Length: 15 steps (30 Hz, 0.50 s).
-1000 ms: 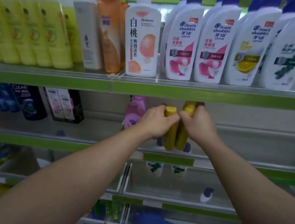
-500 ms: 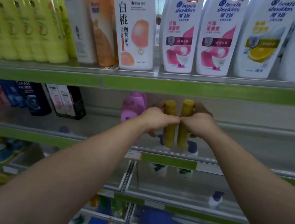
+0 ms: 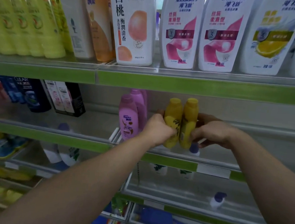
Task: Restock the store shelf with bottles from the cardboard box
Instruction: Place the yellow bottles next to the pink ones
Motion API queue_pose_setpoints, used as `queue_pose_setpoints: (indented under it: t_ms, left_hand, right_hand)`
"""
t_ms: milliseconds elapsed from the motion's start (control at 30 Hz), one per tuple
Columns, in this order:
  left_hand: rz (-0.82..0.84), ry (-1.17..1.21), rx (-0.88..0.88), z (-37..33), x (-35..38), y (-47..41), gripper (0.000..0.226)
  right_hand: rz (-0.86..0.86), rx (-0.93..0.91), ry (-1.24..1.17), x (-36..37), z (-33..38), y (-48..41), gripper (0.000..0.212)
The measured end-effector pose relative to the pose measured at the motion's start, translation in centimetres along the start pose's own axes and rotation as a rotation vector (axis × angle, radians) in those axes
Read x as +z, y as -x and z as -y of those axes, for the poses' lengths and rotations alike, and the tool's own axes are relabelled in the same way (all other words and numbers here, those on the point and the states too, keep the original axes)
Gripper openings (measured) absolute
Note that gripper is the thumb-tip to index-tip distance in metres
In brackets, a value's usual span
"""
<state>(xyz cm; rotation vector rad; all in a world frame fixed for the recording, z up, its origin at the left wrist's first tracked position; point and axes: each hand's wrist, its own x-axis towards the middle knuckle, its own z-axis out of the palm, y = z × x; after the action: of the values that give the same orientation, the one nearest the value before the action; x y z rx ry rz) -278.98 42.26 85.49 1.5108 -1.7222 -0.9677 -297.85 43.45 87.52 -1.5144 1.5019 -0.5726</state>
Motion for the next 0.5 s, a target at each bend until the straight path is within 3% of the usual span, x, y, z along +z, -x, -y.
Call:
queue_pose_setpoints:
  t_ms: [233,300,400,500]
  left_hand:
    - [-0.055,0.035,-0.053,2.6,2.1,1.1,0.048]
    - [-0.087,0.017,-0.056,2.8,2.1,1.0,0.045]
    - [-0.089,0.008,-0.076,2.8,1.8,0.6,0.039]
    - [-0.076,-0.006,-0.076,3.0,1.4,0.4,0.038]
  right_hand:
    - [-0.207,-0.009,0.056,1.4,-0.7,0.2,0.081]
    - [-0.167,-0.021,0.026,0.9,-1.3,0.3,0.075]
    - [-0.096,-0.060,0.065,0.0,-1.6,0.2,0.049]
    - [-0.183,-0.084,0.098,0.2,-1.6,-1.2,0.031]
